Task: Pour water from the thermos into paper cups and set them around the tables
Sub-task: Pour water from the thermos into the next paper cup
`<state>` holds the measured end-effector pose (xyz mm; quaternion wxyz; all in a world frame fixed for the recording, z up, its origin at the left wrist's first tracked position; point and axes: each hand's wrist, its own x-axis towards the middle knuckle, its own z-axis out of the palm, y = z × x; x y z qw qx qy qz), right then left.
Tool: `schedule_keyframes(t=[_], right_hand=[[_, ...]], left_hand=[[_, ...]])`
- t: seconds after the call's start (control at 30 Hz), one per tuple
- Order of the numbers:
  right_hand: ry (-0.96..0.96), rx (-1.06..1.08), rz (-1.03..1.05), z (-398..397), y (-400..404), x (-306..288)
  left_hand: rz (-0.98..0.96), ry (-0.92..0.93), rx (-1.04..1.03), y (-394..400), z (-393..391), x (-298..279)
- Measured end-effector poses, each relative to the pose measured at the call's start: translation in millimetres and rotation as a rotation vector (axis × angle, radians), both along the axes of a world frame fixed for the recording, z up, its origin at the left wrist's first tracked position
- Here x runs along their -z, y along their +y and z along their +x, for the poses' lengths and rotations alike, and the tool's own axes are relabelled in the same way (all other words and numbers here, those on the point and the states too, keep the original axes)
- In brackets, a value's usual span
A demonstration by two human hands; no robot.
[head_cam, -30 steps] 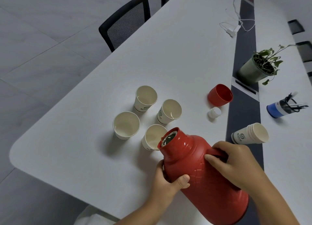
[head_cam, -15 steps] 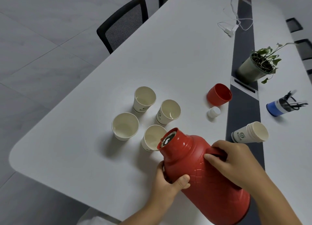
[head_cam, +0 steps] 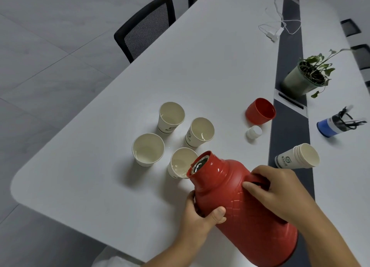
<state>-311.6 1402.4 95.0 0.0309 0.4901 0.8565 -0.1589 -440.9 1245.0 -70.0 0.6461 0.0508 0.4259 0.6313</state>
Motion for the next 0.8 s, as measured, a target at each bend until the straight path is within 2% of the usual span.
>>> schedule_keyframes(t=[0.8], right_hand=[[-0.006, -0.004, -0.009, 3.8, -1.1, 1.5]], left_hand=[[-0.042, 0.006, 0.002, -1.4, -0.5, -7.7]])
